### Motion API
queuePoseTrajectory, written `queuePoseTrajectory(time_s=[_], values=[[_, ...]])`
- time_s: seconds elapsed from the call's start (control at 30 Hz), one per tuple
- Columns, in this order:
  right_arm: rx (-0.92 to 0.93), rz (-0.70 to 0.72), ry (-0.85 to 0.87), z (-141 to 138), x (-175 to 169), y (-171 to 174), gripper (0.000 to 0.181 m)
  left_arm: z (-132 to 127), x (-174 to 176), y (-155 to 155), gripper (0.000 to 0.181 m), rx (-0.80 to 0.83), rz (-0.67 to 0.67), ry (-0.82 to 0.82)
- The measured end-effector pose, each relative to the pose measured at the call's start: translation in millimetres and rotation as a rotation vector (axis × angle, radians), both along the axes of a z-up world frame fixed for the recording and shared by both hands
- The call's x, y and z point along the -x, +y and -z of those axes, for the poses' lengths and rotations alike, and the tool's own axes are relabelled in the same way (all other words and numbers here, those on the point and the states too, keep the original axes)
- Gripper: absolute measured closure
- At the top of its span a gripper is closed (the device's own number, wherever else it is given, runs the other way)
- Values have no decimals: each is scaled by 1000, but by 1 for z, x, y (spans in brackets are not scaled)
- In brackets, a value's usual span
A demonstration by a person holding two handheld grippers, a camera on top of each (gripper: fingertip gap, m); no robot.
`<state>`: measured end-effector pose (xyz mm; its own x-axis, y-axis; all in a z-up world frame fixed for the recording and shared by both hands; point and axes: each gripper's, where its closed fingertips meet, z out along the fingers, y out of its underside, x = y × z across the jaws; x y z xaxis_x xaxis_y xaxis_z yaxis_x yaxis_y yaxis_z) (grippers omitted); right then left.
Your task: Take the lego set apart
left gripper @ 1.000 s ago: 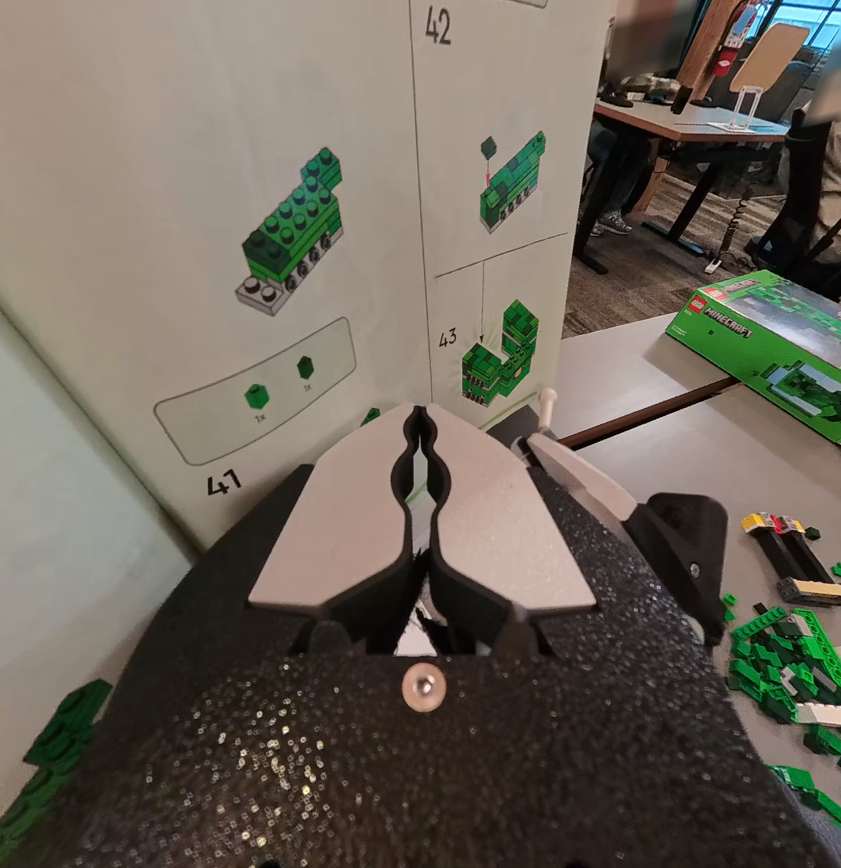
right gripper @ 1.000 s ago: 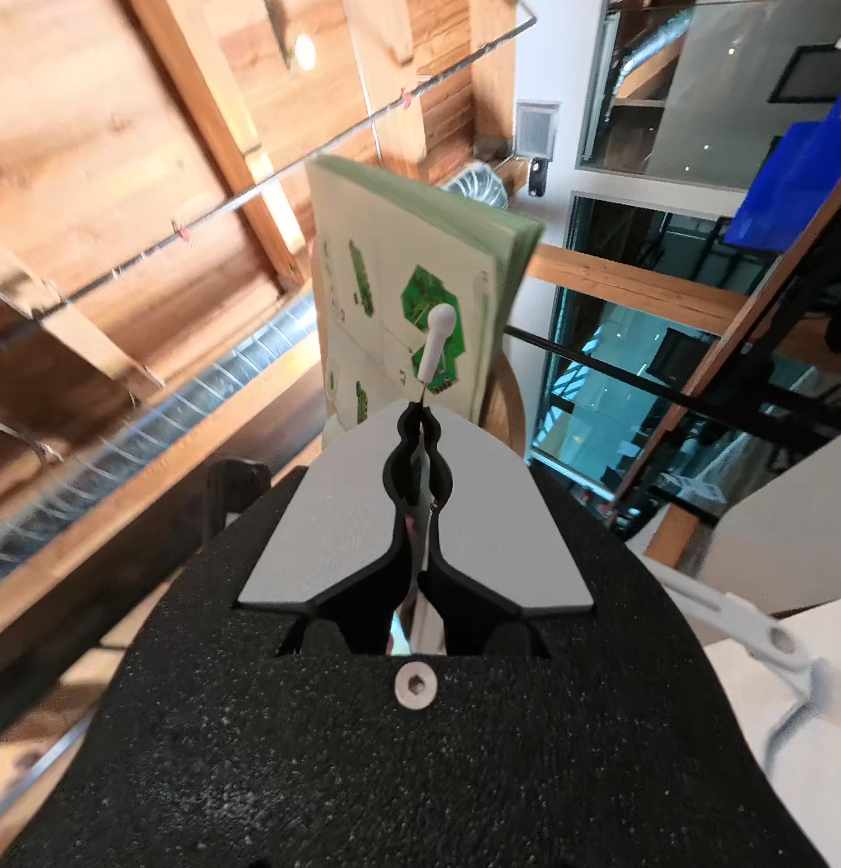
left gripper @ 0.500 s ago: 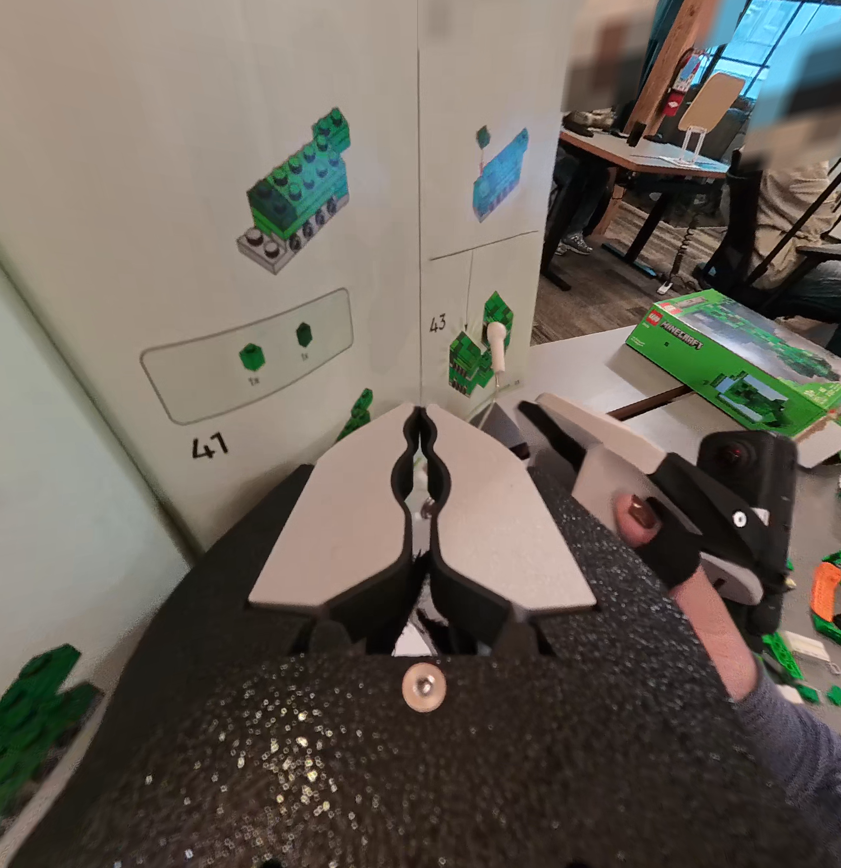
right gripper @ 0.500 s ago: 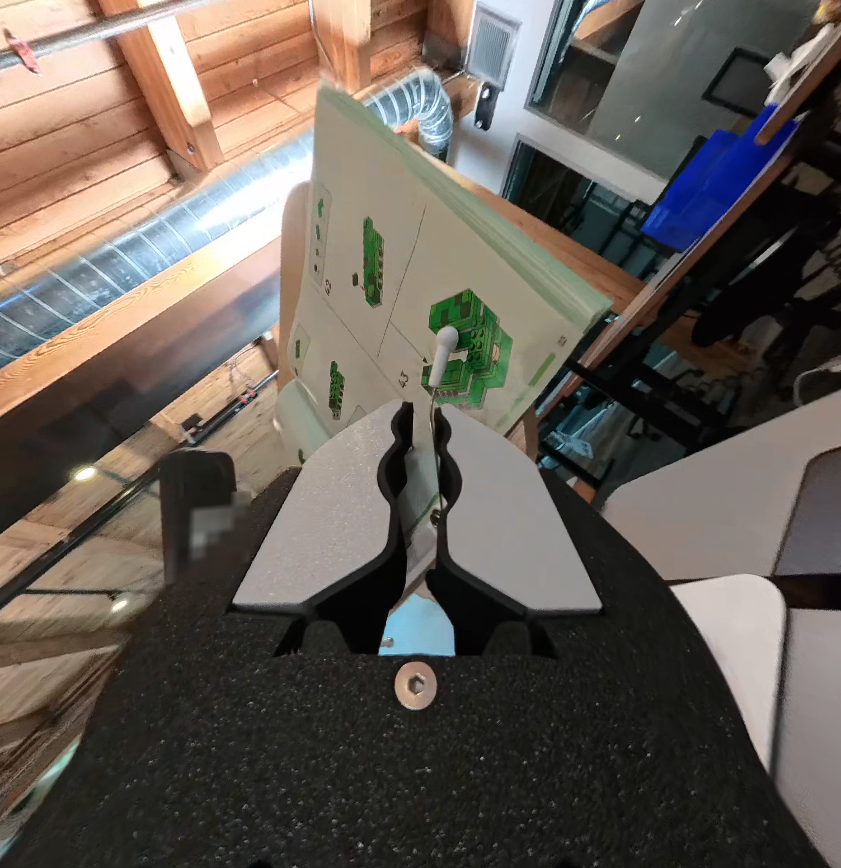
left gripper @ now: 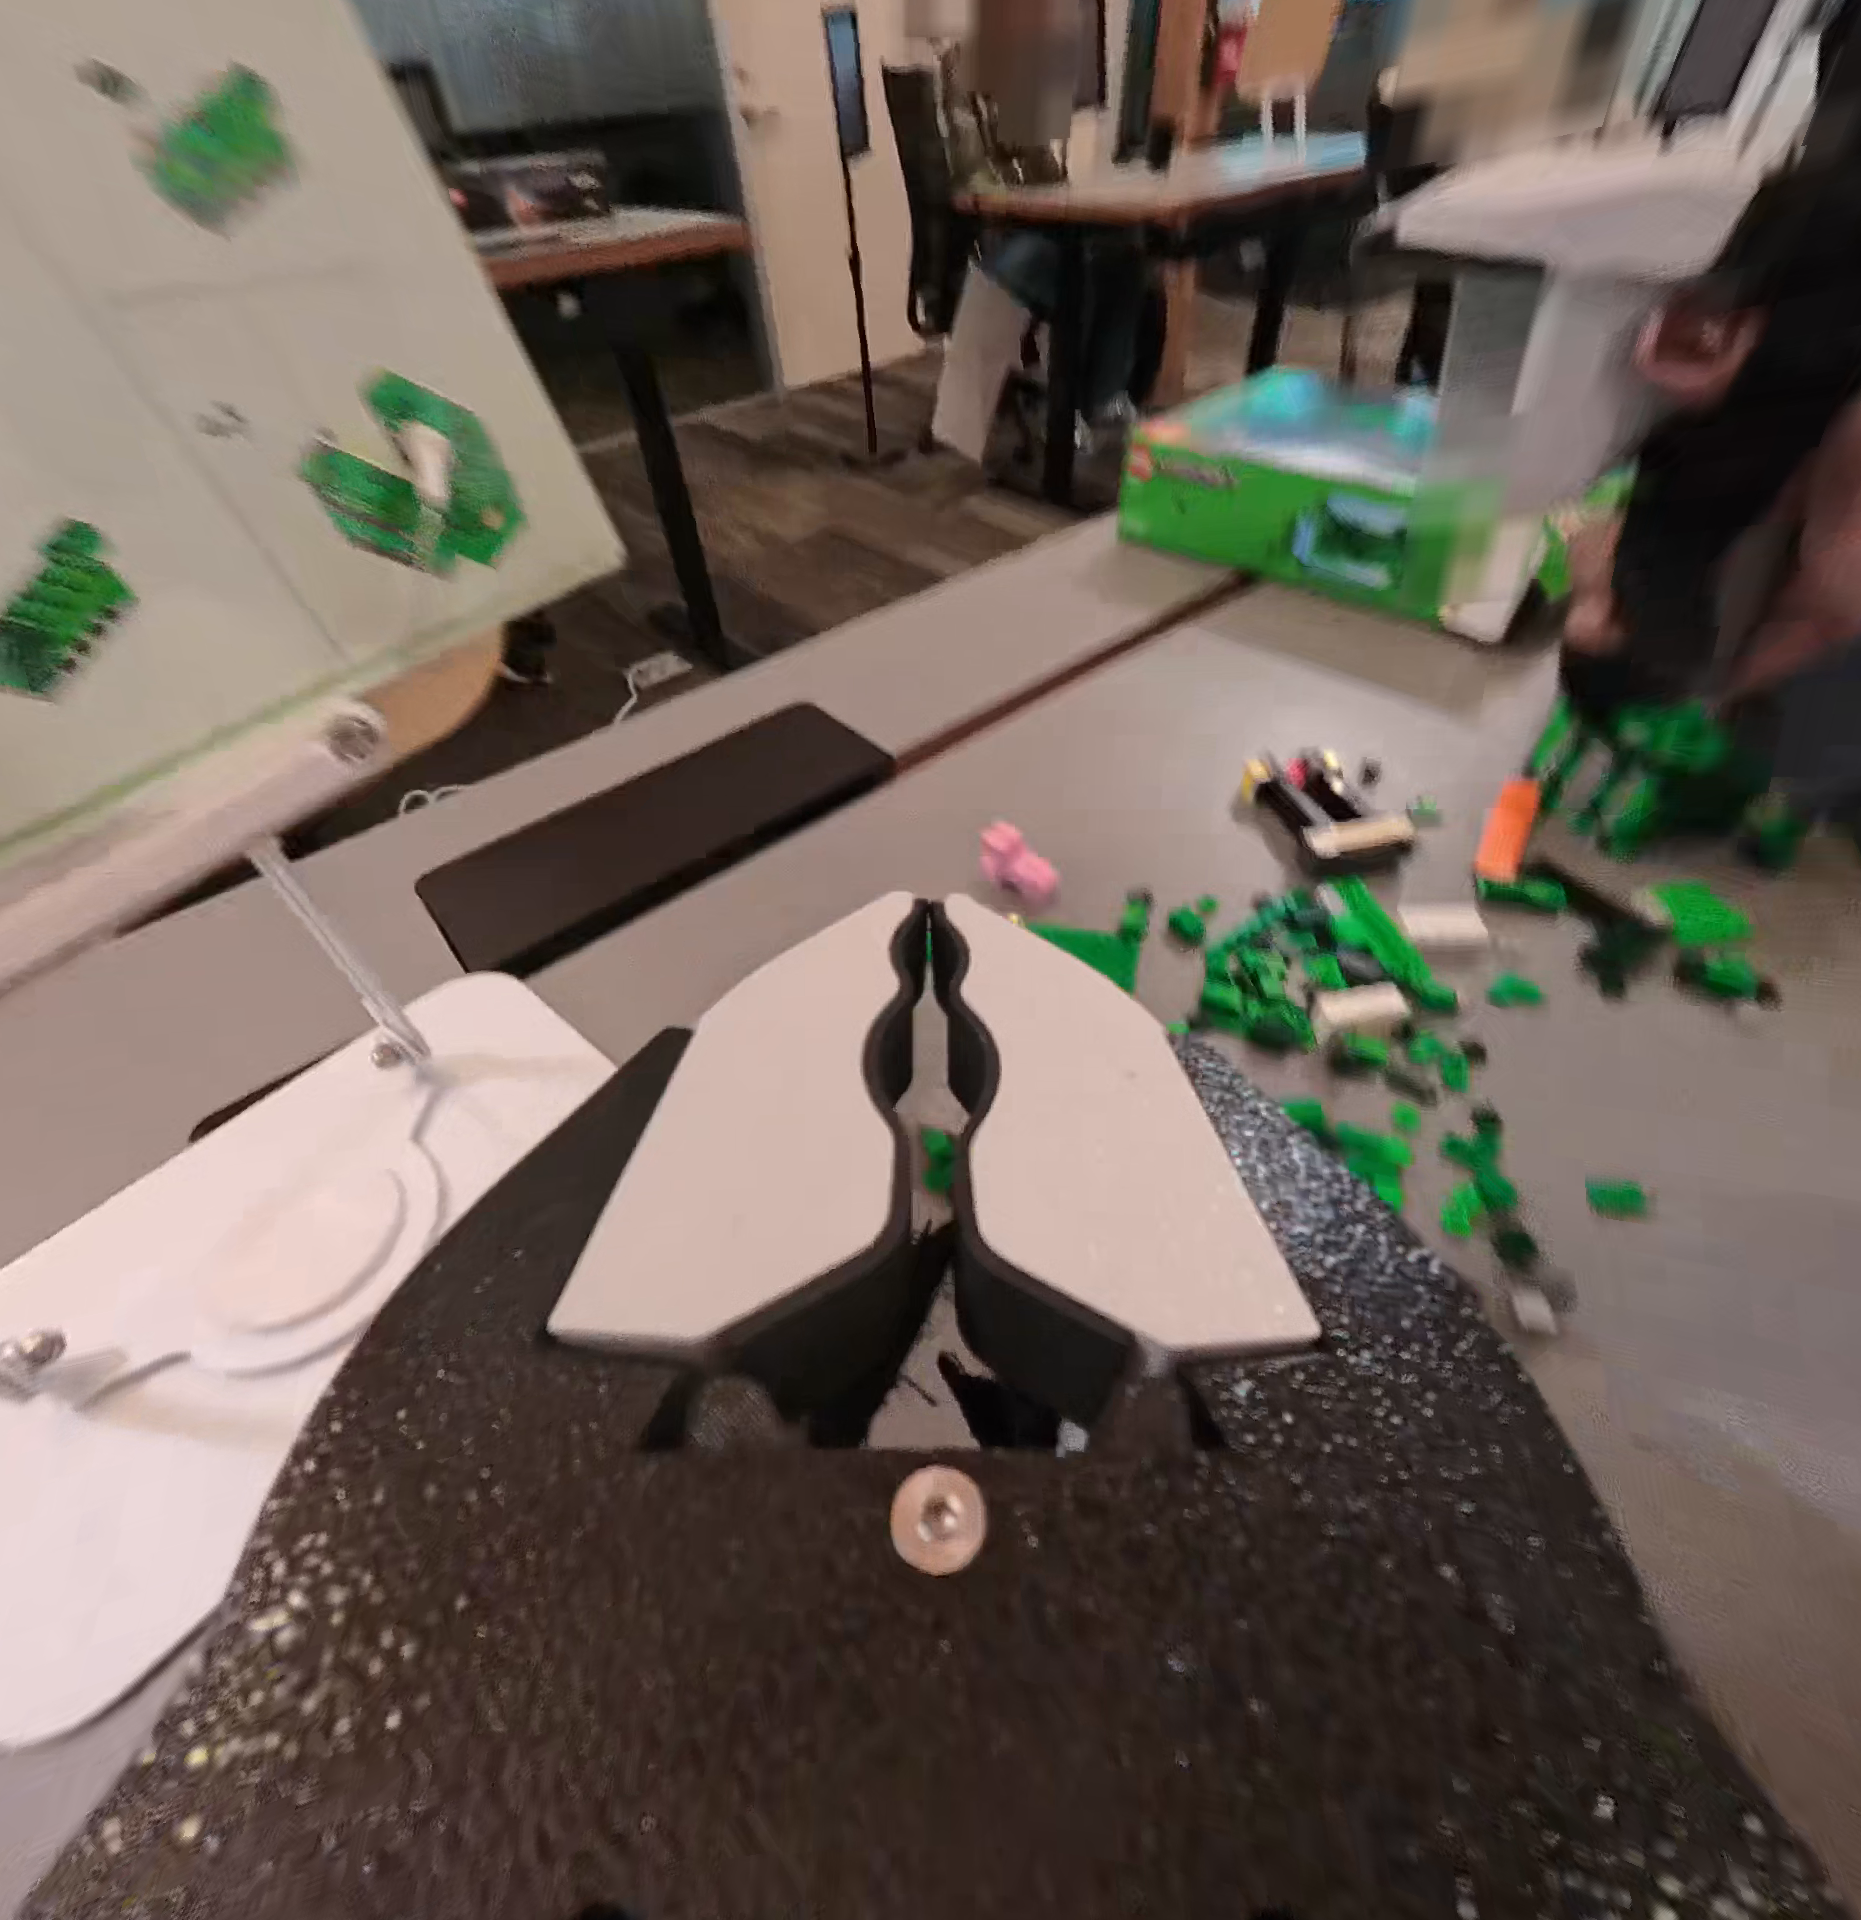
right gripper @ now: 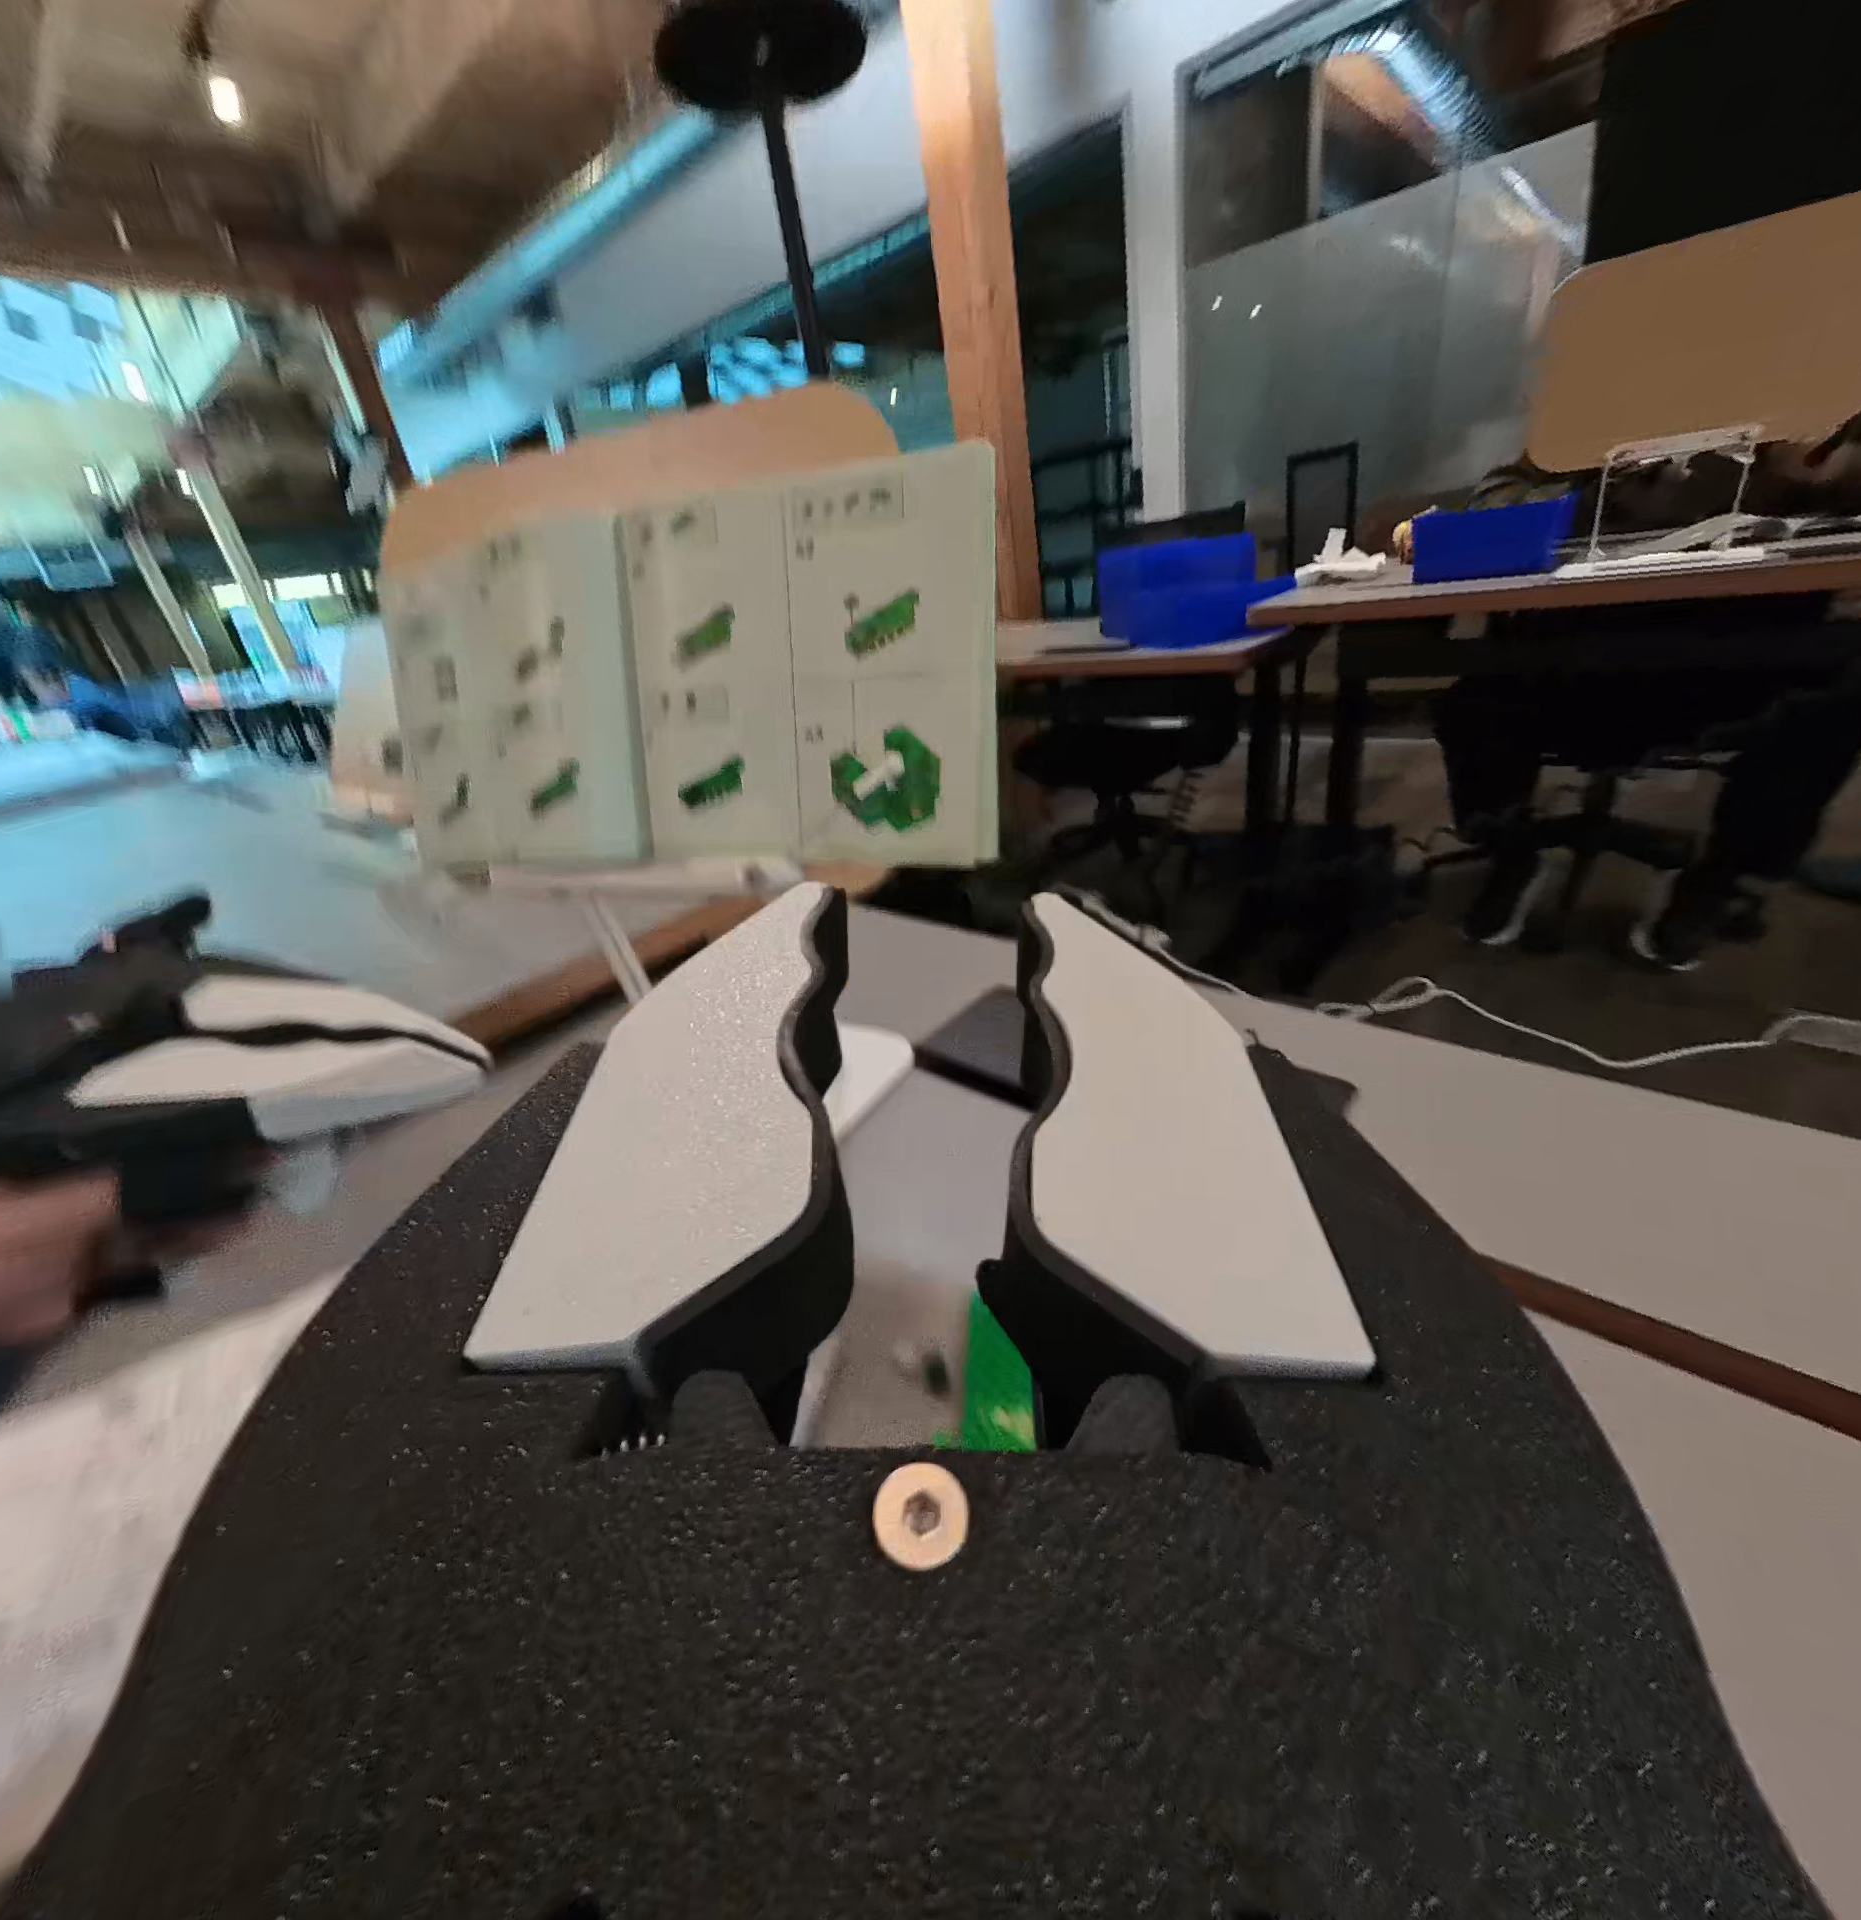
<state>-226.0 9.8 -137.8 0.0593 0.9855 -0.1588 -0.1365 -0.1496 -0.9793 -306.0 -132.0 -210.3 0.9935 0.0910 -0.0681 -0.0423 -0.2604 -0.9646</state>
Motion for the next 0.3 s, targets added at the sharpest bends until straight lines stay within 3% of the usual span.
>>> queuePoseTrajectory(time_s=[0.17, 0.3], values=[[-86, -85, -127, 43, -69, -6, 150, 35, -46, -50, 153, 135, 73, 45], [-130, -161, -176, 81, -90, -30, 148, 67, -33, -107, 144, 335, -20, 178]])
